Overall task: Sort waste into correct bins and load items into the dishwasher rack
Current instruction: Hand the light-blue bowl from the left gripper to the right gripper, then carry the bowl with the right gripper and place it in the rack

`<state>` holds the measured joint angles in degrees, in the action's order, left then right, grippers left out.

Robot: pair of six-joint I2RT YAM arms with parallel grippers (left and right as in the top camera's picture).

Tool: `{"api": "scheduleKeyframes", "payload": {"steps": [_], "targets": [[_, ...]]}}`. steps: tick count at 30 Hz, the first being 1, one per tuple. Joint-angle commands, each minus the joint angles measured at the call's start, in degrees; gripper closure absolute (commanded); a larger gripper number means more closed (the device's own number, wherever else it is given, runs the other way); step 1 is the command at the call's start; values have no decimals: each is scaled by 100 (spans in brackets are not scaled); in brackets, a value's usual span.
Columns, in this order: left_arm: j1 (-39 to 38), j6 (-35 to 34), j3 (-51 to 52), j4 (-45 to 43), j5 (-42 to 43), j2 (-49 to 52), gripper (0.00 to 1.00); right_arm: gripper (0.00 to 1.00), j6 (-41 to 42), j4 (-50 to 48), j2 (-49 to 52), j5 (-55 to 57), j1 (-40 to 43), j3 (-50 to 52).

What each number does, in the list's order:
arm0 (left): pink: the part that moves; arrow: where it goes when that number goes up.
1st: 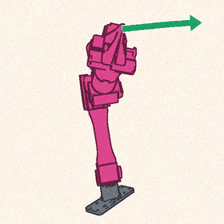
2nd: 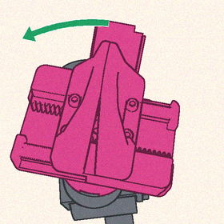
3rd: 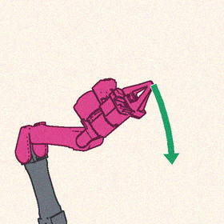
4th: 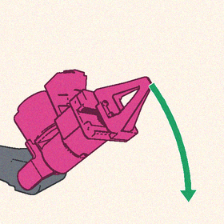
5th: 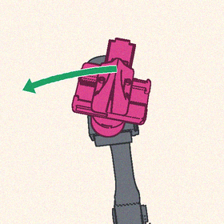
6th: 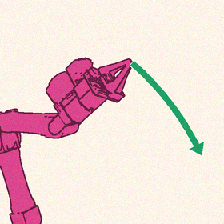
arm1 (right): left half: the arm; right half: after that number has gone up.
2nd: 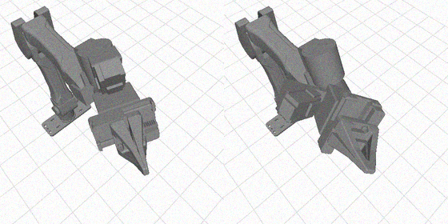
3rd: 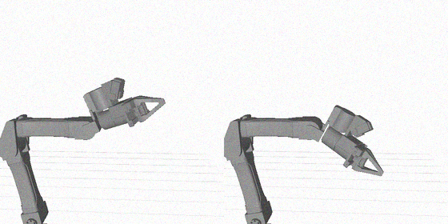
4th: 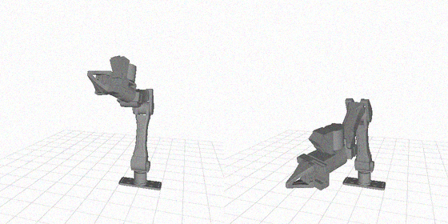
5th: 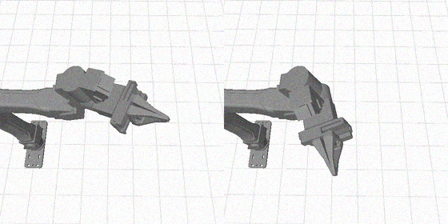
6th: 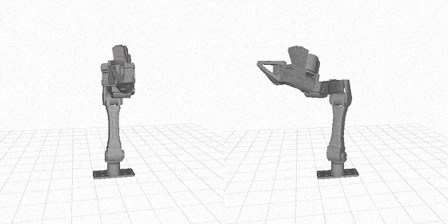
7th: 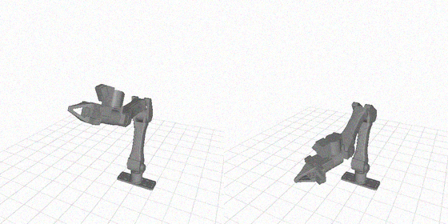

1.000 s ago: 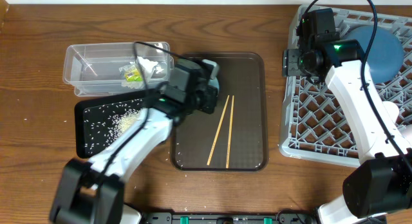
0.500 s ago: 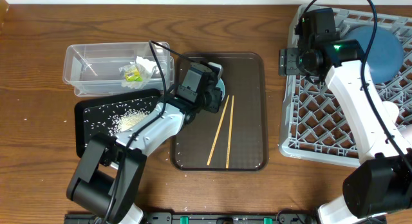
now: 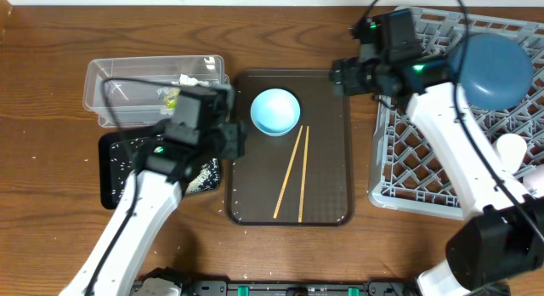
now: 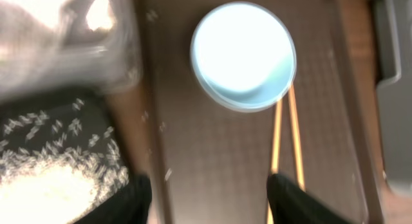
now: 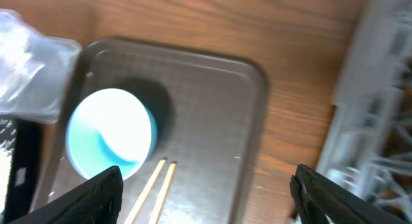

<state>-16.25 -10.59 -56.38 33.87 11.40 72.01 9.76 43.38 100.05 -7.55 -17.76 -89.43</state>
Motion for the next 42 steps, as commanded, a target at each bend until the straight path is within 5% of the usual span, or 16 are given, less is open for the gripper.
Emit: {"api": "scheduleKeyframes", "payload": {"steps": [1, 7, 17, 26, 34, 42], "targets": [[186, -48, -59, 378, -35, -251, 39, 20, -52, -114, 387, -129, -343, 13], [273, -50, -52, 732, -33, -317, 39, 37, 127, -498, 1102, -127, -706, 13], [273, -50, -44, 728, -33, -317, 38, 44, 553, -962, 2212, -138, -852, 13], [273, -50, -42, 726, -31, -317, 38, 97, 702, -1565, 2269, -131, -748, -98], [273, -50, -42, 728, -31, -317, 38, 99, 271, -1202, 1519, 179, -179, -492], [273, -50, -42, 704, -33, -317, 37, 99, -1139, -780, 138, 2549, 492, -496]]}}
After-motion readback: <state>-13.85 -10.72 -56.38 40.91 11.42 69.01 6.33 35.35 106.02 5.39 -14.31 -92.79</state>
